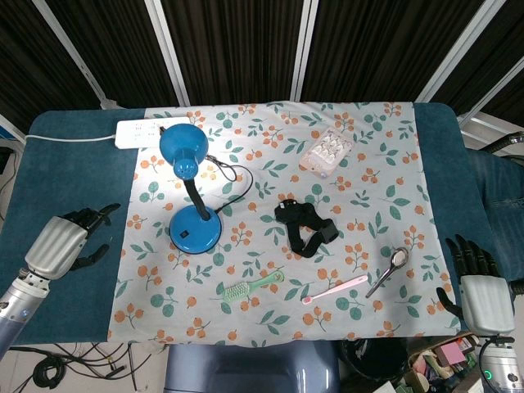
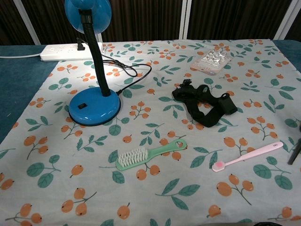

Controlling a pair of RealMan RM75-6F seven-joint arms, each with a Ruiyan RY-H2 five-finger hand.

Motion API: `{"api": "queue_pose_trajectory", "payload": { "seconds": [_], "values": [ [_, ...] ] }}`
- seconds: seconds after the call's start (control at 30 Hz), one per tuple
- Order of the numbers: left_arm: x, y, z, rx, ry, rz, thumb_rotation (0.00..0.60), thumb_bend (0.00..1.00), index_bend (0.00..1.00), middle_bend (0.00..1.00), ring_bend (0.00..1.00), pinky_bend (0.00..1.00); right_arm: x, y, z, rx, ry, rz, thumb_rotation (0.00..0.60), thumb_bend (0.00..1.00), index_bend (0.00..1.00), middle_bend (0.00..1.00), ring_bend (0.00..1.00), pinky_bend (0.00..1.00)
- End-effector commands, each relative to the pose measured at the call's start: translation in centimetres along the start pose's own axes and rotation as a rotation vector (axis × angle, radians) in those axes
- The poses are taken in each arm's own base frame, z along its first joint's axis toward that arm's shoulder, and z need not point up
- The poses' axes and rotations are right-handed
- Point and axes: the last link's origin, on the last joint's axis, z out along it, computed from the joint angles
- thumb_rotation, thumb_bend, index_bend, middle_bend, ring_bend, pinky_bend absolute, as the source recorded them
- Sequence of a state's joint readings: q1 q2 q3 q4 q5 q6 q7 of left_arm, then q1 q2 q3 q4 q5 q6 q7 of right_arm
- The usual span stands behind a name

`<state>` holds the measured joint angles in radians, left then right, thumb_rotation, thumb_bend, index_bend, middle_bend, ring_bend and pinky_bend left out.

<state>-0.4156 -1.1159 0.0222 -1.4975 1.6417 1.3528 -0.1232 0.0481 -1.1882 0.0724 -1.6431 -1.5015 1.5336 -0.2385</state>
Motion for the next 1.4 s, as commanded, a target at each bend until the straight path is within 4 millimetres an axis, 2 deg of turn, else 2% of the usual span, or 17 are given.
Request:
{"api": "queue_pose_trajectory", "payload": {
  "seconds": [0.03, 0.13, 0.47, 0.73, 0.87, 1.07, 1.4],
  "values": [
    [-2.9, -0.6, -0.1, 0.058, -0.110, -0.060, 0.600, 0.46, 0.15, 0.61, 0.51, 0.65, 0.0, 0.0, 0.0, -0.003, -0.002, -0.001, 0.600, 0.18, 0.00, 0.04, 0.06, 0.13],
    [-4.6, -0.3, 0.5, 0.081, -0.152, -0.110, 0.600, 0.47, 0.15, 0.66, 0.55, 0.67, 0.0, 0.2, 0.1, -0.009, -0.001, -0.002, 0.600, 0.18, 0.00, 0.04, 0.06, 0.13],
    [-8.5, 1.6, 2.7, 0.134, -0.277, -0.196, 0.600, 0.48, 0.14, 0.68, 0.56, 0.69, 0.1, 0.3, 0.0, -0.016, -0.007, -0.008, 0.600, 0.18, 0.00, 0.04, 0.06, 0.13],
    [-9.2, 3.0, 4.6, 0.112, -0.319, -0.216, 0.600, 0.49, 0.14, 0.72, 0.59, 0.69, 0.1, 0.3, 0.1, -0.016, -0.009, -0.009, 0.600, 0.18, 0.00, 0.04, 0.06, 0.13],
    [-9.7, 3.8, 5.4, 0.087, -0.338, -0.196, 0.600, 0.52, 0.14, 0.75, 0.62, 0.71, 0.1, 0.3, 0.1, -0.016, -0.008, -0.010, 0.600, 0.18, 0.00, 0.04, 0.06, 0.13],
    [-10.9, 4.6, 6.2, 0.090, -0.365, -0.201, 0.600, 0.58, 0.14, 0.79, 0.65, 0.72, 0.1, 0.4, 0.1, -0.018, -0.007, -0.008, 0.600, 0.18, 0.00, 0.04, 0.06, 0.13],
    [-11.7, 5.6, 7.0, 0.073, -0.377, -0.195, 0.600, 0.58, 0.14, 0.79, 0.65, 0.72, 0.1, 0.5, 0.1, -0.019, -0.007, -0.005, 0.600, 0.18, 0.00, 0.04, 0.06, 0.13]
  ]
}}
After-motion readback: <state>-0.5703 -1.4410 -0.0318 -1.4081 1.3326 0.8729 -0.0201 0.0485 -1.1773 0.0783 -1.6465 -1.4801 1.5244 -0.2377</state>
